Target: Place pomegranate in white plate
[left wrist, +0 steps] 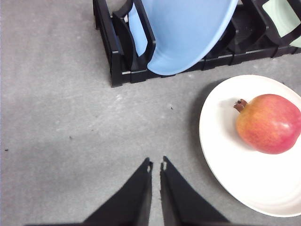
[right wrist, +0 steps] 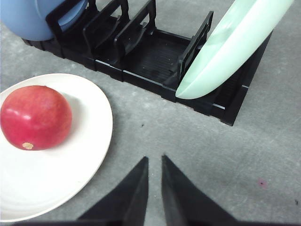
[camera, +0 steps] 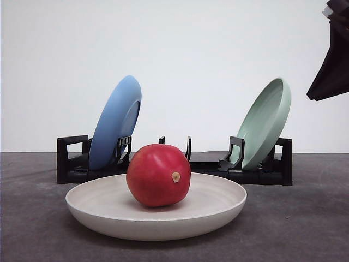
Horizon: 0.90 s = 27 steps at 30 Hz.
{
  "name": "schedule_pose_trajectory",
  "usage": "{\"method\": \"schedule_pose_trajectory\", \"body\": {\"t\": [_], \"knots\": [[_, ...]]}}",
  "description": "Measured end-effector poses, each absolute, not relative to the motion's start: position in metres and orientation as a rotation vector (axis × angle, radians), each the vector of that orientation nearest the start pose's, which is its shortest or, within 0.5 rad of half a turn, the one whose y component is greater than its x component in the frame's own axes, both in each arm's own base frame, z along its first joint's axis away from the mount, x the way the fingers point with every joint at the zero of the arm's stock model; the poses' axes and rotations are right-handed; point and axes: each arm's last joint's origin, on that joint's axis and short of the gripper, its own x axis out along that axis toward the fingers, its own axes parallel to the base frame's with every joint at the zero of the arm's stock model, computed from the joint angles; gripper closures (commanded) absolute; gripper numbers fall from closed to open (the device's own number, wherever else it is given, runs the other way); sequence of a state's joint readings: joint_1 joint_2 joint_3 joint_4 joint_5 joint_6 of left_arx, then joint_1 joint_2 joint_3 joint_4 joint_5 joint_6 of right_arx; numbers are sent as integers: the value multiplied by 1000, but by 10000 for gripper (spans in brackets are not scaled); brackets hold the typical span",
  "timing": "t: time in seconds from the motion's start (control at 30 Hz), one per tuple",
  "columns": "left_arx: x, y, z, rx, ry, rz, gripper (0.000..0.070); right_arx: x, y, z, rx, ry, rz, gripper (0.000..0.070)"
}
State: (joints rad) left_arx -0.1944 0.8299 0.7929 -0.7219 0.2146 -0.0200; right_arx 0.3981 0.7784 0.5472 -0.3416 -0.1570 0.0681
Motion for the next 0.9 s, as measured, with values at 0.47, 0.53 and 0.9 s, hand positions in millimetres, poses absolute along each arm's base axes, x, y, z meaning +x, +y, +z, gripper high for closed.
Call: {"method": "schedule_pose_trajectory", "body": {"t": [0.47, 0.53, 0.9], "knots": [[155, -37, 283, -25, 764, -382, 693, 151, 68, 239, -5, 594, 520, 664], [156, -37, 284, -23, 732, -384, 693, 151, 68, 239, -5, 594, 520, 664], [133, -18, 251, -16, 271, -296, 691, 151, 68, 239, -5, 594, 520, 664]]}}
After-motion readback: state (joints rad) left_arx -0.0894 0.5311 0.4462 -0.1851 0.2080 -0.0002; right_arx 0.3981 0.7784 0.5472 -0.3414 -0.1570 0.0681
